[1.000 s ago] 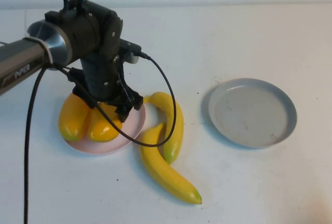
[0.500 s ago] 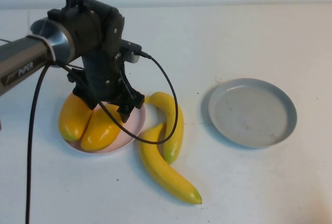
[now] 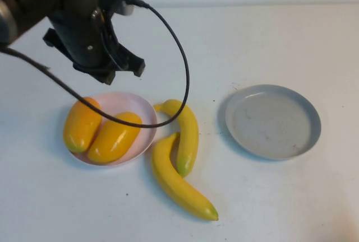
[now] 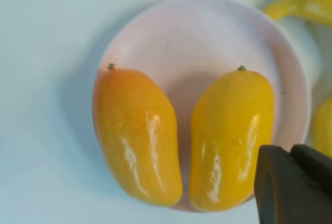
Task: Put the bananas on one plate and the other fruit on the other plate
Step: Put another type of fruit in the right plate
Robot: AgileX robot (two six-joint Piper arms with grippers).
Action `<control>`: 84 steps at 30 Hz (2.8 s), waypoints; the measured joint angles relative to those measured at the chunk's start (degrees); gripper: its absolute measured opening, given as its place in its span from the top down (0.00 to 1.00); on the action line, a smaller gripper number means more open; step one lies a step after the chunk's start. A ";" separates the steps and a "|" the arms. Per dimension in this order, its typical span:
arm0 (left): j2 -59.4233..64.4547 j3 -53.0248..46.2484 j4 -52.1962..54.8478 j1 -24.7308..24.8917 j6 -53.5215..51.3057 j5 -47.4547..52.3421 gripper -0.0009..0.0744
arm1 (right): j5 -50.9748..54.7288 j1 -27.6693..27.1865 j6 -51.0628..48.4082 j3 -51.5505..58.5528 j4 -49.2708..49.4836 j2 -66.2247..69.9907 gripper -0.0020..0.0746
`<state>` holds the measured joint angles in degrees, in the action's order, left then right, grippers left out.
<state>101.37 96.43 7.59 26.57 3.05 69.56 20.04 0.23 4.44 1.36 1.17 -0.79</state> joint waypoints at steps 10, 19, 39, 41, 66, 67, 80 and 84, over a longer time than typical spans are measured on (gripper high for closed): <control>-28.12 -25.84 -2.55 0.00 0.58 -15.93 0.99 | 0.00 0.00 0.00 0.00 0.00 0.00 1.00; -52.92 -51.73 -1.06 0.00 1.05 -29.78 0.99 | 0.00 0.00 0.00 0.00 0.00 0.00 1.00; -71.09 -79.93 2.10 -3.55 2.39 -64.95 0.99 | 0.00 0.00 0.00 0.00 0.00 0.00 1.00; -75.66 -83.50 -0.80 -7.57 1.56 -68.00 0.99 | 0.00 0.00 0.00 0.00 0.00 0.00 1.00; -101.95 -97.90 -4.00 -22.70 0.27 -49.53 0.99 | 0.00 0.00 0.00 0.00 0.00 0.00 1.00; -101.95 -97.90 -3.99 -22.70 0.27 -48.71 0.99 | 0.00 0.00 0.00 0.00 0.00 0.00 1.00; -102.07 -97.90 -3.90 -22.70 0.35 -48.08 0.99 | 0.00 0.00 0.00 0.00 0.00 0.00 1.00; -102.07 -97.90 -3.90 -22.70 0.35 -48.08 0.99 | 0.00 0.00 0.00 0.00 0.00 0.00 1.00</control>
<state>-0.70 -1.47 3.69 3.87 3.41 21.48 20.04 0.23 4.44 1.36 1.17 -0.79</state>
